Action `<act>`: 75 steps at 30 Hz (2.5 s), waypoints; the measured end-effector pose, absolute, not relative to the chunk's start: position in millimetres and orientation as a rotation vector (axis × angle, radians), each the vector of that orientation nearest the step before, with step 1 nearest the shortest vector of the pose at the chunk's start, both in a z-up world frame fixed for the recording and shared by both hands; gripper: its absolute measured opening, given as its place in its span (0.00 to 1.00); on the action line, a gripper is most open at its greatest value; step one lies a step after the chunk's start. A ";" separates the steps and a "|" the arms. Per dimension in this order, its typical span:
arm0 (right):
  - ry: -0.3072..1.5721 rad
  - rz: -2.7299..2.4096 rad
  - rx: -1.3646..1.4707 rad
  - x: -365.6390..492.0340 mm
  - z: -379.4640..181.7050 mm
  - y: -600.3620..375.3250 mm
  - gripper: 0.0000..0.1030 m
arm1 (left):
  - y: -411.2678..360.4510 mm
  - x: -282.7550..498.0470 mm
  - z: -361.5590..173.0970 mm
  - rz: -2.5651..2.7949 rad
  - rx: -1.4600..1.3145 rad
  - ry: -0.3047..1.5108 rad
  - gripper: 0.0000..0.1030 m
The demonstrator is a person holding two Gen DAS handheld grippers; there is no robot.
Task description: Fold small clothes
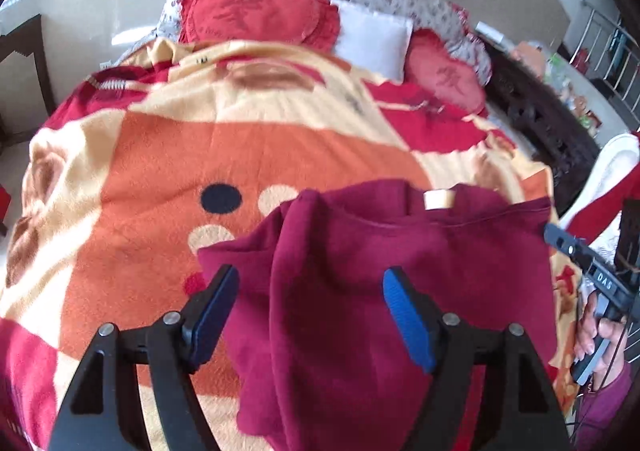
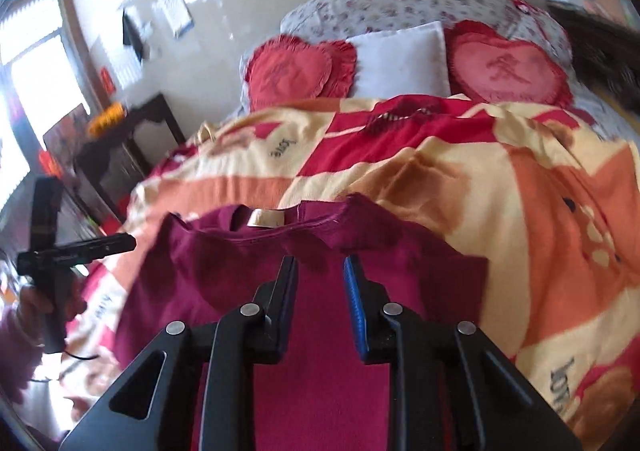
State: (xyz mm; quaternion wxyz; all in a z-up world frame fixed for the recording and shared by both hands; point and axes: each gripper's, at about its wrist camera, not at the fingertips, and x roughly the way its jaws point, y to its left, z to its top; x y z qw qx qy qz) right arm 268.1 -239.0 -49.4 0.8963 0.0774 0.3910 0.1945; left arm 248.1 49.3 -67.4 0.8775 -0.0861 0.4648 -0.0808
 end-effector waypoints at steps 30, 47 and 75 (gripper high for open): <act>1.054 0.263 0.230 172.0 -105.8 -288.6 0.21 | 40.3 149.1 -83.6 -0.155 -0.097 1.052 0.77; 0.957 0.181 0.277 144.1 -74.4 -293.8 0.07 | 44.3 127.4 -116.3 -0.059 -0.118 1.101 0.77; 1.008 0.197 0.194 202.3 -109.6 -241.7 0.11 | 36.3 136.5 -126.4 -0.048 -0.102 1.105 0.77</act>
